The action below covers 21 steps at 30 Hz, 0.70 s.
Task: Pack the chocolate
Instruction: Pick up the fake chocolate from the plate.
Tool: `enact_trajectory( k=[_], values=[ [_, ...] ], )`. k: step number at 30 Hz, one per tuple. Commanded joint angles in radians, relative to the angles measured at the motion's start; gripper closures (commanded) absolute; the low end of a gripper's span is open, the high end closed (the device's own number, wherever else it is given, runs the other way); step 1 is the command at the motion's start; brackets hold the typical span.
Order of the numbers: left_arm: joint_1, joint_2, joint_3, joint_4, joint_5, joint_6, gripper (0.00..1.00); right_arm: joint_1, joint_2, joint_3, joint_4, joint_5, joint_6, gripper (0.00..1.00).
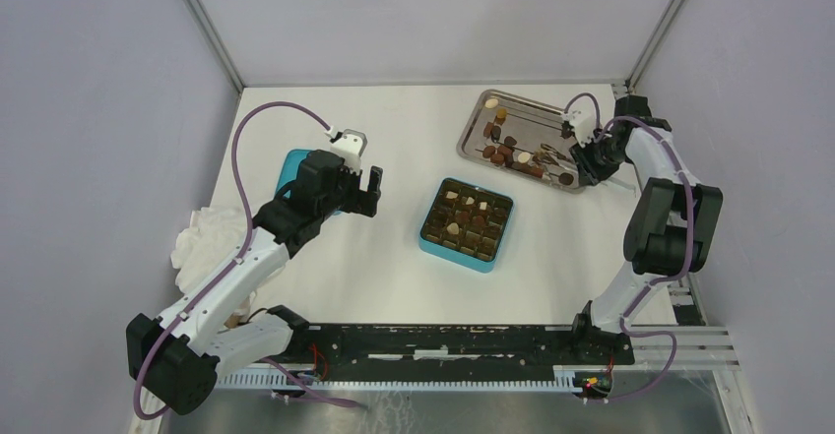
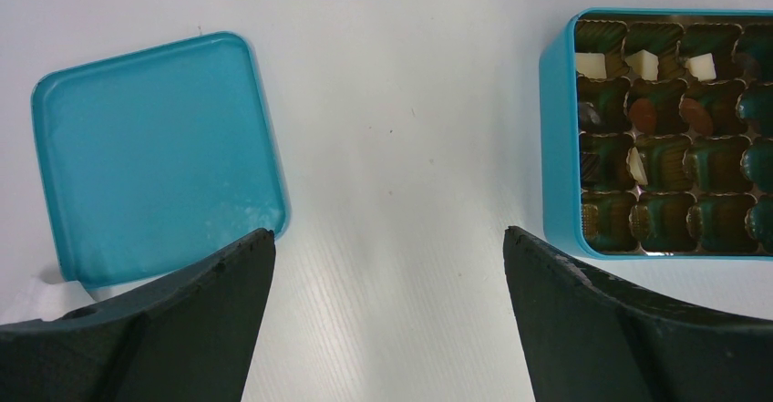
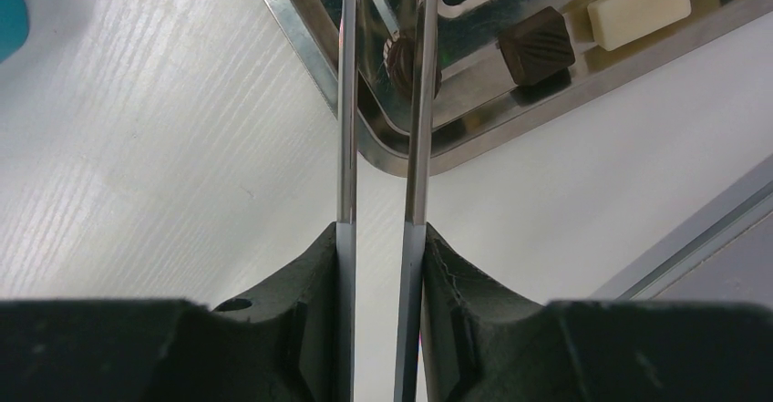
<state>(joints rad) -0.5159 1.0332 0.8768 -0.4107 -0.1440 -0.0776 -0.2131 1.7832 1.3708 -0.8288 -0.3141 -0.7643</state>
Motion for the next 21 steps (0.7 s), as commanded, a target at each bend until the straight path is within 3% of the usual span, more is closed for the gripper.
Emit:
enact_trajectory(
  k=[1,12,16,21],
  values=[
    [0.008,-0.010,-0.001,0.029,0.019,0.040,0.00,0.001,-0.077,0.034,0.032,-0.041,0.006,1.00],
    [0.013,-0.015,-0.005,0.038,0.086,0.037,0.00,0.002,-0.202,0.005,0.003,-0.211,-0.013,1.00],
    [0.036,0.026,0.004,0.055,0.268,-0.011,0.00,0.002,-0.301,-0.050,-0.033,-0.371,-0.048,1.00],
    [0.041,0.157,0.065,0.109,0.546,-0.225,0.02,0.003,-0.439,-0.177,-0.063,-0.545,-0.108,1.00]
  ],
)
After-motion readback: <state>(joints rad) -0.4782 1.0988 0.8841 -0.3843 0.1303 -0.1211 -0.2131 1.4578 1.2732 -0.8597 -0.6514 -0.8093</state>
